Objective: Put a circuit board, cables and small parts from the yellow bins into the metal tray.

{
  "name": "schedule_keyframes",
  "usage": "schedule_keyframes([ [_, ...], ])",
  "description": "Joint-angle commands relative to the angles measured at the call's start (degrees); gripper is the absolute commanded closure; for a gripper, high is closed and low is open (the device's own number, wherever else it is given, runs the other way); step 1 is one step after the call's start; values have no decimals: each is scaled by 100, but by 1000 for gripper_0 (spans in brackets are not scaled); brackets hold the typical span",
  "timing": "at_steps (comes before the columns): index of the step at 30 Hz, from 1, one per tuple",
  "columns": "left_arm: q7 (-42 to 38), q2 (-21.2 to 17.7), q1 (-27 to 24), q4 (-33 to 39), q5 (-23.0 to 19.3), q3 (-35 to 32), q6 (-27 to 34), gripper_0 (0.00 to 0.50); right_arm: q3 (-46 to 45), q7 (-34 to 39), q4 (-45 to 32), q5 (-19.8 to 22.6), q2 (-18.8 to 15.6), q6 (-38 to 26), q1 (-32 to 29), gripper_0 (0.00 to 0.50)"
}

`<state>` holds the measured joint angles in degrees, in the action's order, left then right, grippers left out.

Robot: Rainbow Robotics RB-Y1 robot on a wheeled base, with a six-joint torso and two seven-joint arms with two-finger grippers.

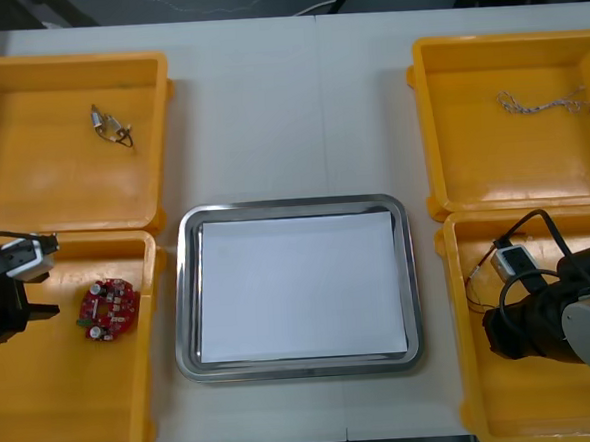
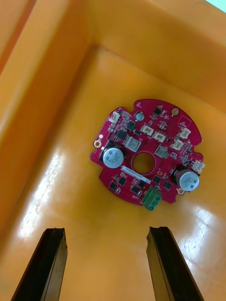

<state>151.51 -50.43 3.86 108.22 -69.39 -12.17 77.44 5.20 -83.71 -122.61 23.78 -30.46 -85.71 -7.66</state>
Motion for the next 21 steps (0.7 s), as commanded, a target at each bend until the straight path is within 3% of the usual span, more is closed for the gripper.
schedule_keyframes([
  [1,349,-204,-131,14,-22,66,-54,0,-177,-198,-8,92,49,64,-78,500],
  [13,349,-266,27,-38,154,206,-36,0,-845,-436,-211,364,-4,-121,-25,500],
  [21,349,-266,80,-38,277,347,-71,0,-1408,-620,-852,575,-48,-1430,133,500],
])
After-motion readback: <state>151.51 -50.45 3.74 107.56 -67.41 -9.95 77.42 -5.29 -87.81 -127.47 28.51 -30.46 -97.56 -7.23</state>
